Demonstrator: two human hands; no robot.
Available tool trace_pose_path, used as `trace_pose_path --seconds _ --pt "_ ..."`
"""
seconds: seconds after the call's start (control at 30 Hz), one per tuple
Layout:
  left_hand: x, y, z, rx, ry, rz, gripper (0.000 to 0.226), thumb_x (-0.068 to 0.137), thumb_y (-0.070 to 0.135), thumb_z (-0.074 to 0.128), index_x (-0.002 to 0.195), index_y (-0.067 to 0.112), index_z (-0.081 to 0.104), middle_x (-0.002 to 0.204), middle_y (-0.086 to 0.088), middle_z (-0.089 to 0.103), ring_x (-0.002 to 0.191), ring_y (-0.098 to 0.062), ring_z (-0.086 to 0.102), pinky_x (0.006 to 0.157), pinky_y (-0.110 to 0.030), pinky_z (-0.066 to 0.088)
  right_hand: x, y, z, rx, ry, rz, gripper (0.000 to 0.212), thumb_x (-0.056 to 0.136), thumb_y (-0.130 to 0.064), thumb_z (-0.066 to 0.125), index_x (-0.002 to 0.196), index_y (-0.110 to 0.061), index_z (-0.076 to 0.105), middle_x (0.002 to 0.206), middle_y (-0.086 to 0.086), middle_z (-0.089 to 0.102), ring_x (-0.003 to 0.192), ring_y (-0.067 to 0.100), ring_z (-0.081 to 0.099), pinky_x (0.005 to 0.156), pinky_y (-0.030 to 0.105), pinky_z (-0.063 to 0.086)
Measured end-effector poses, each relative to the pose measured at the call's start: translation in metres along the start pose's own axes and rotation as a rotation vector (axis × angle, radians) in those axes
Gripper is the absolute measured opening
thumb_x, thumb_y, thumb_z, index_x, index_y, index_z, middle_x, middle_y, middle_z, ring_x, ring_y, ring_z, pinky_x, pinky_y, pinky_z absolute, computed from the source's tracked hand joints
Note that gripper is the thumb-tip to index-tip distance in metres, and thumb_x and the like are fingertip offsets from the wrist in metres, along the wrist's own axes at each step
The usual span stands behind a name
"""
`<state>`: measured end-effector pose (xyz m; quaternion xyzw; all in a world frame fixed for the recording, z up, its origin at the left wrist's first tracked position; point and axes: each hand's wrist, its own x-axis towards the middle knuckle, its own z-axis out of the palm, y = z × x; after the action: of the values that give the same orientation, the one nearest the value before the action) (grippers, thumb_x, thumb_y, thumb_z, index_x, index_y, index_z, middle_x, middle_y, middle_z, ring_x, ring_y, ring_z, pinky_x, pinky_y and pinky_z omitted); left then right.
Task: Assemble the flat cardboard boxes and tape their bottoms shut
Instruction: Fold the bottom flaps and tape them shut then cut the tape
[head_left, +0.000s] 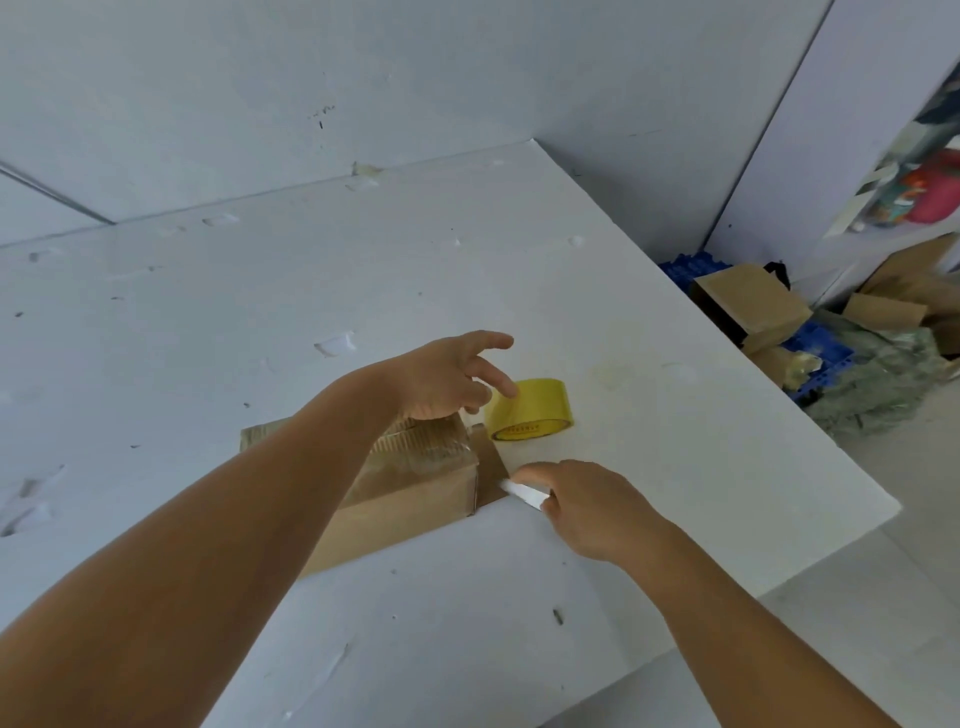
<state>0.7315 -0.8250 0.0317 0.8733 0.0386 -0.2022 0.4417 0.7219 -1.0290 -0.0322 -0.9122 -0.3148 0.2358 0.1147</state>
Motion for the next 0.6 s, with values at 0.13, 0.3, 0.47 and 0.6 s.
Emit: trace_pose_path --seconds 0.13,0.3,0.47,0.6 --pt "0.003 -0.005 0.0 -0.043 0.029 0.011 0.061 0.088 0.005 0.052 0.139 0.033 0.037 0.104 0.015 0.071 0.086 -0.015 0.062 0.095 -0.038 0.049 0.0 0.01 0.006 0.033 0.081 0.054 0.032 0.094 -0.027 0.046 0.125 -0.03 0.045 0.11 0.004 0.052 0.104 0.024 0.052 0.084 0.034 0.046" --pt "0.004 -0.009 0.001 -0.055 0.028 0.022 0.062 0.086 0.004 0.052 0.138 0.035 0.037 0.104 0.016 0.07 0.089 -0.017 0.062 0.094 -0.039 0.05 0.006 -0.01 -0.007 0.874 0.426 0.189 0.04 0.082 -0.041 0.063 0.115 -0.037 0.041 0.107 -0.004 0.064 0.097 0.015 0.061 0.081 0.033 0.051" --pt "0.002 -0.007 0.004 -0.075 0.03 0.023 0.064 0.085 0.001 0.051 0.139 0.033 0.037 0.106 0.014 0.07 0.089 -0.016 0.061 0.09 -0.031 0.05 0.028 -0.036 -0.001 1.436 0.532 0.21 0.041 0.067 -0.032 0.074 0.101 -0.039 0.052 0.112 0.001 0.059 0.104 0.024 0.061 0.089 0.044 0.054" --pt "0.001 -0.007 0.004 -0.102 0.038 0.022 0.064 0.085 0.0 0.051 0.138 0.033 0.038 0.105 0.012 0.071 0.088 -0.015 0.061 0.087 -0.028 0.05 0.035 -0.04 0.002 1.45 0.627 0.215 0.034 0.076 -0.01 0.074 0.1 -0.027 0.056 0.101 0.001 0.062 0.098 0.023 0.063 0.08 0.037 0.057"
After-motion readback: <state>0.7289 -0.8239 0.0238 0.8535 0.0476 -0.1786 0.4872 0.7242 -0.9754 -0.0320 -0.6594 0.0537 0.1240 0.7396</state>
